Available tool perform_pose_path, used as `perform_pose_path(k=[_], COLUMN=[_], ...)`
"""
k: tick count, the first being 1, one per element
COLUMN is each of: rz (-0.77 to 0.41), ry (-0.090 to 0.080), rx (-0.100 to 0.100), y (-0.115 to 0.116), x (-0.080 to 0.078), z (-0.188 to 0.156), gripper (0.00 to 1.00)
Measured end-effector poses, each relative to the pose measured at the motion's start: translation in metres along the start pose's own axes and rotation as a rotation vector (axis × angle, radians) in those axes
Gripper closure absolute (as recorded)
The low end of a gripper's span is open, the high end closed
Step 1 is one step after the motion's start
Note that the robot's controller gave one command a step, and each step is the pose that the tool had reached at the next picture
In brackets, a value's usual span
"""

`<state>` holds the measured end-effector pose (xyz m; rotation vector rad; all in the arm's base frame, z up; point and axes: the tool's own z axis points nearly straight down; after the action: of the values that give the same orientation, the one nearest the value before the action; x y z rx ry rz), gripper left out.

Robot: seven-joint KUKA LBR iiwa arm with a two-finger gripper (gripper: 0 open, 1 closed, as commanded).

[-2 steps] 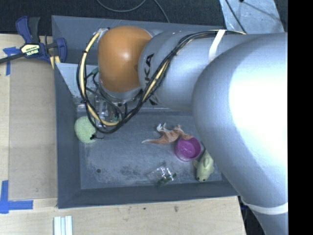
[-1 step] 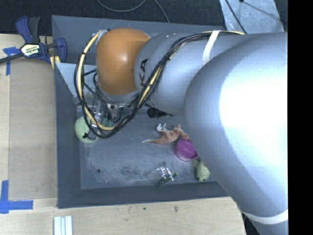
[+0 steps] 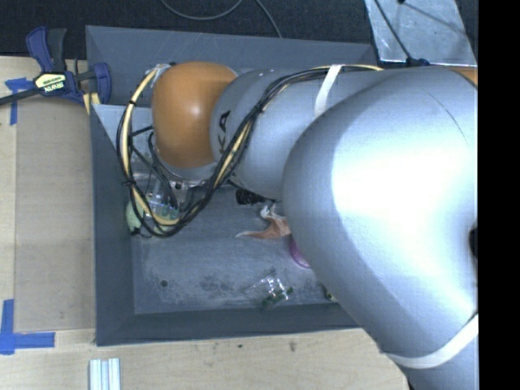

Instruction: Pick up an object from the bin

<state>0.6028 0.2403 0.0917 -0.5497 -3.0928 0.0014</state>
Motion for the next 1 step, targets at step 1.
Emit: perform_pose_path(k=[1], rz=[0.1], ry=[-0.004], rx=[-0.006], y=[0.002], x=[0.0059], z=[0.0138], gripper=[1.0])
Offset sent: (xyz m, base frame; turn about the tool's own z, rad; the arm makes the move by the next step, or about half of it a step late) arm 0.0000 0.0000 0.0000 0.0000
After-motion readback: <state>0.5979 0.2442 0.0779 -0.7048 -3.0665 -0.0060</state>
